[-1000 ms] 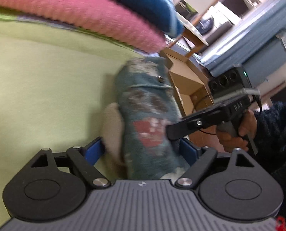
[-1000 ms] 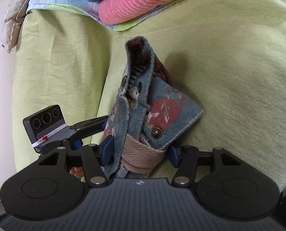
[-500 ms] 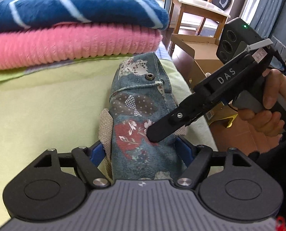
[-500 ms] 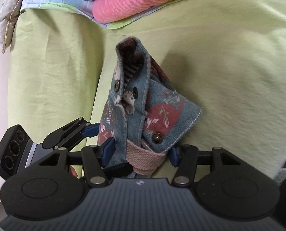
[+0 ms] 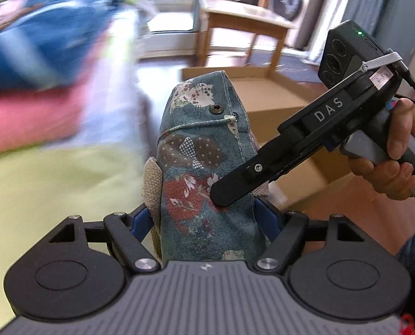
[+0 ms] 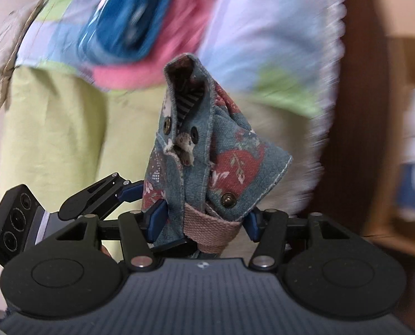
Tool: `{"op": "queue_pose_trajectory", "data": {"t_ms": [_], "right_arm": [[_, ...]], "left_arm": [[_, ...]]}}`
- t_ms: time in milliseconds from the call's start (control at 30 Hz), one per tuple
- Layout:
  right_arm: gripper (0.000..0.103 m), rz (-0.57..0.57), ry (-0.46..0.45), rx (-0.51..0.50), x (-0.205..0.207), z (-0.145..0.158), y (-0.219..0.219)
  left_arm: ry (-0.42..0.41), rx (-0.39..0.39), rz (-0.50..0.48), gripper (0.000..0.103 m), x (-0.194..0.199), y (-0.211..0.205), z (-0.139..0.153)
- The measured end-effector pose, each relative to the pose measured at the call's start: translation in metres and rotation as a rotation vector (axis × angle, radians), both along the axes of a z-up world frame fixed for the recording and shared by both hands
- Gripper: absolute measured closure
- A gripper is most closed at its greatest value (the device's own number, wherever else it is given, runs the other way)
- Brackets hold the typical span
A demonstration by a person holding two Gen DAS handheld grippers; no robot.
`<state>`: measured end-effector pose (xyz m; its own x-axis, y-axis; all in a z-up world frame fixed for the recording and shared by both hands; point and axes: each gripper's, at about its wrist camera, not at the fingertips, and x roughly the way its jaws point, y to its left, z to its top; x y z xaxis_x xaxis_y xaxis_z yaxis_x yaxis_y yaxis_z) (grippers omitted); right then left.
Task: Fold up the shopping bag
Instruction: 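Lift the rolled bag with the right gripper while the left gripper releases it, then lower the rolled bag into the cardboard box beside the white bundle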
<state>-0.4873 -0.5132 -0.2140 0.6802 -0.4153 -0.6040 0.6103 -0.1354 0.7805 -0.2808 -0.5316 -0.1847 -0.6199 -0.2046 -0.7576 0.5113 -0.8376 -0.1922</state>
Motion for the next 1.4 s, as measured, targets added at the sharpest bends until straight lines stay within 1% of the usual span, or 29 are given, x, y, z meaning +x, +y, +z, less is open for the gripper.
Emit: {"op": "queue_pose_trajectory", "data": {"t_ms": [100, 200, 300, 400, 533, 633, 767, 833, 900, 933, 967, 1067, 1133, 1233, 1333, 1400], "right_arm": [[0.05, -0.042, 0.04, 0.01, -0.062, 0.006, 0.016], [0.05, -0.052, 0.097, 0.031, -0.12, 0.009, 0.028], [0.05, -0.023, 0.165, 0.073, -0.167, 0.004, 0.033], [0.05, 0.019, 0.215, 0.132, -0.199, -0.013, 0.032], [0.05, 0.072, 0.226, 0.235, -0.221, -0.055, 0.025], [0.05, 0.117, 0.232, 0.298, -0.227, -0.084, 0.023], [0.05, 0.158, 0.241, 0.366, -0.232, -0.119, 0.012], [0.05, 0.175, 0.265, 0.4, -0.231, -0.133, 0.007], [0.05, 0.189, 0.31, 0.435, -0.228, -0.145, 0.001], [0.053, 0.198, 0.329, 0.447, -0.225, -0.151, -0.002], [0.057, 0.209, 0.345, 0.451, -0.222, -0.156, -0.004], [0.058, 0.216, 0.362, 0.454, -0.214, -0.165, -0.015], [0.058, 0.213, 0.393, 0.452, -0.211, -0.167, -0.019], [0.059, 0.208, 0.436, 0.441, -0.21, -0.169, -0.018], [0.059, 0.174, 0.466, 0.43, -0.211, -0.169, -0.01], [0.059, 0.142, 0.484, 0.418, -0.21, -0.17, -0.004]], "left_arm": [[0.052, 0.016, -0.047, 0.027, -0.057, 0.008, -0.003], [0.08, 0.057, -0.068, 0.027, -0.115, 0.016, -0.011], [0.085, 0.122, -0.066, 0.027, -0.164, 0.024, -0.029], [0.077, 0.211, -0.036, 0.027, -0.197, 0.031, -0.056], [0.022, 0.343, 0.021, 0.027, -0.224, 0.026, -0.096], [-0.037, 0.412, 0.06, 0.027, -0.238, 0.022, -0.122], [-0.105, 0.469, 0.112, 0.026, -0.252, 0.018, -0.15], [-0.144, 0.491, 0.135, 0.027, -0.258, 0.018, -0.161], [-0.181, 0.506, 0.153, 0.031, -0.265, 0.019, -0.169], [-0.19, 0.511, 0.148, 0.031, -0.268, 0.02, -0.172], [-0.195, 0.508, 0.144, 0.031, -0.271, 0.022, -0.174], [-0.224, 0.48, 0.141, 0.031, -0.274, 0.029, -0.171], [-0.243, 0.437, 0.133, 0.032, -0.27, 0.034, -0.161], [-0.225, 0.373, 0.106, 0.032, -0.256, 0.041, -0.138], [-0.217, 0.304, 0.113, 0.031, -0.234, 0.047, -0.116], [-0.21, 0.271, 0.128, 0.031, -0.219, 0.044, -0.106]]}}
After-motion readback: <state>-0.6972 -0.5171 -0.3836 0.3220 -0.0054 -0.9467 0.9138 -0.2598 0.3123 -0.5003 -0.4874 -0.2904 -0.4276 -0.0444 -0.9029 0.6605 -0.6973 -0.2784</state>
